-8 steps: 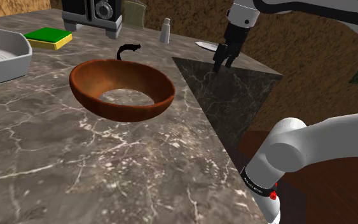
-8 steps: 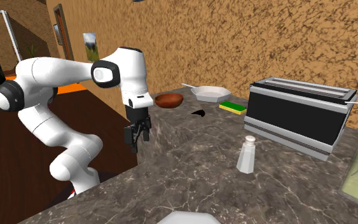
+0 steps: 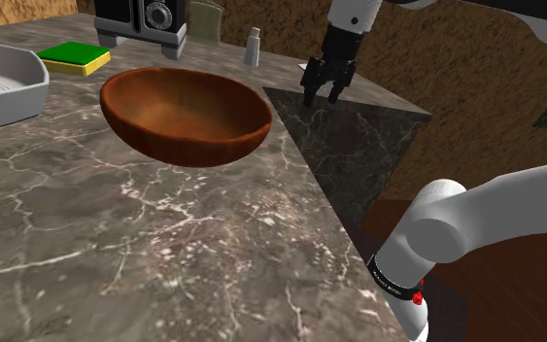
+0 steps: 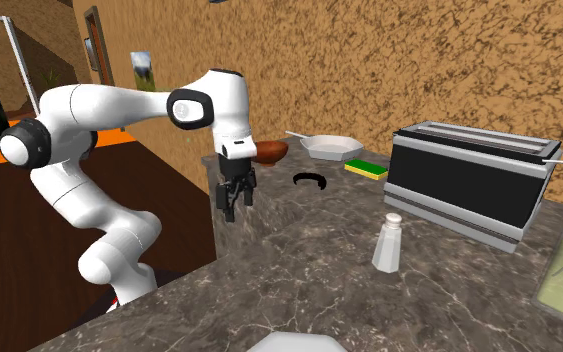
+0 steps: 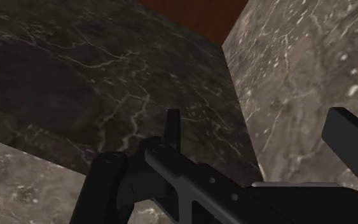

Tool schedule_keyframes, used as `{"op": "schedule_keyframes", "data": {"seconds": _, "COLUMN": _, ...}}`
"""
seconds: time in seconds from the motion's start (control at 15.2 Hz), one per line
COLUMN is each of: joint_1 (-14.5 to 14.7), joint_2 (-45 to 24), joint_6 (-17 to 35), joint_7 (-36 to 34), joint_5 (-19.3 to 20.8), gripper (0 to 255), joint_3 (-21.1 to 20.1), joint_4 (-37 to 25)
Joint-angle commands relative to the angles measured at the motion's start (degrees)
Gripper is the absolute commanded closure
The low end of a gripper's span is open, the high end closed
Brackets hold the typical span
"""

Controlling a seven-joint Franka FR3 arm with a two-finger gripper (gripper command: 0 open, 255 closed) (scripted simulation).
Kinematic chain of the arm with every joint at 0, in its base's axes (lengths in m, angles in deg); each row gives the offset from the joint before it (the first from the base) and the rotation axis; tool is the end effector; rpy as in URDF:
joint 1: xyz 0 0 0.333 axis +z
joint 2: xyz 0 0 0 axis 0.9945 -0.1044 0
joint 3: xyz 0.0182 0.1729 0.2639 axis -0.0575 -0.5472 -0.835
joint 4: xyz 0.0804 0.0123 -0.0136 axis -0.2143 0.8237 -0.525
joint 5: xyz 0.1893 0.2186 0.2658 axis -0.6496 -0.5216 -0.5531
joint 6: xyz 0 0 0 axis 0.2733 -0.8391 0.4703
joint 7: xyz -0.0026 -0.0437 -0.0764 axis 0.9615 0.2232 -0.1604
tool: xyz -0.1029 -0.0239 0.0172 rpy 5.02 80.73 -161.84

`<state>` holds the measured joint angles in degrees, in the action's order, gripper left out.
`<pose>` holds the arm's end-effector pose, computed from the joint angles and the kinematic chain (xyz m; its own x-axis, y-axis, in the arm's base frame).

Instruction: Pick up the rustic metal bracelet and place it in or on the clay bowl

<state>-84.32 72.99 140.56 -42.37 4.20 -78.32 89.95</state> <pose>0.3353 0.0430 0.6162 0.9818 -0.1816 0.0556 -0.1840 -0.9820 0.0422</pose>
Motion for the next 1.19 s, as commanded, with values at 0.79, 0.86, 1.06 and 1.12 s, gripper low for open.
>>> {"op": "schedule_keyframes", "data": {"seconds": 0.79, "joint_1": -0.6, "joint_2": -19.9, "joint_6": 2.7, "joint_7": -29.7, "joint_5": -9.5, "gripper": 0, "joint_3": -13.7, "joint_4": -19.7}}
{"op": "schedule_keyframes", "data": {"seconds": 0.86, "joint_1": -0.6, "joint_2": -21.7, "joint_6": 2.8, "joint_7": -31.8, "joint_5": -9.6, "gripper": 0, "joint_3": -14.6, "joint_4": -21.7}}
{"op": "schedule_keyframes", "data": {"seconds": 1.06, "joint_1": -0.7, "joint_2": -27.6, "joint_6": 3.1, "joint_7": -38.3, "joint_5": -9.2, "gripper": 0, "joint_3": -17.1, "joint_4": -28.2}}
{"op": "schedule_keyframes", "data": {"seconds": 1.12, "joint_1": -0.6, "joint_2": -29.7, "joint_6": 3.1, "joint_7": -40.5, "joint_5": -8.9, "gripper": 0, "joint_3": -17.8, "joint_4": -30.6}}
